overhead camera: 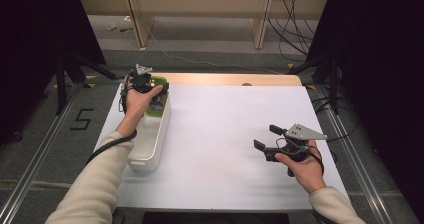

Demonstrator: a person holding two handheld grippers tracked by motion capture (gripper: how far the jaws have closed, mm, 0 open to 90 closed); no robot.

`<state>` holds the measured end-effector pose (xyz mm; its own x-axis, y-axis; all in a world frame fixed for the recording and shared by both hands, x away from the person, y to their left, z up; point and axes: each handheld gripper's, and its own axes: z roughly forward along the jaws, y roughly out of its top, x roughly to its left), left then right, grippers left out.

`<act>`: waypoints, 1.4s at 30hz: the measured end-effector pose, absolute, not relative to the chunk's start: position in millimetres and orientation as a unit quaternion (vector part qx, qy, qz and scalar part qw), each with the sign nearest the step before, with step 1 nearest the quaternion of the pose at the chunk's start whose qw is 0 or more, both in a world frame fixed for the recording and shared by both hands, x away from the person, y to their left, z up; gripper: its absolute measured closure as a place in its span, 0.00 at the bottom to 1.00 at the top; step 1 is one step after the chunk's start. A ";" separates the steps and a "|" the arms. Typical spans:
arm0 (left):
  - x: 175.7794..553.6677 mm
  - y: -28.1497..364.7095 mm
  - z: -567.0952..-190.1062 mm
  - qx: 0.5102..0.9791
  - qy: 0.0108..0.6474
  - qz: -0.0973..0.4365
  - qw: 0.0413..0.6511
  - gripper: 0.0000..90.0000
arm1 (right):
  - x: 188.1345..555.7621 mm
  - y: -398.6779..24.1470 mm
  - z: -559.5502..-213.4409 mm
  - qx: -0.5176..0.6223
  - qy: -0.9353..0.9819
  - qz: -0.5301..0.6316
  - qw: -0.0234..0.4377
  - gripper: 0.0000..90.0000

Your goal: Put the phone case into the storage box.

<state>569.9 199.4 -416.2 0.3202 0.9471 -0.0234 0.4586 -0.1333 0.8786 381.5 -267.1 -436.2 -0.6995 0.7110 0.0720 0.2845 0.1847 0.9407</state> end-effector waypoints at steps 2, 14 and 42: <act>570.3 199.8 -416.4 0.696 0.506 0.291 0.419 0.09 | 381.6 -267.0 -436.2 0.334 0.744 0.545 0.196 0.18; 569.9 200.3 -412.3 0.691 0.499 0.298 0.430 0.01 | 381.5 -266.6 -436.2 0.333 0.745 0.544 0.196 0.18; 552.5 199.9 -392.1 0.681 0.493 0.321 0.436 0.00 | 381.0 -267.7 -434.7 0.334 0.744 0.544 0.199 0.18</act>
<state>552.5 199.9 -392.1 0.3078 0.9514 0.0061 0.3918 -0.1326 0.9104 381.0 -267.7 -434.7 -0.6969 0.7141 0.0669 0.2803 0.1853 0.9418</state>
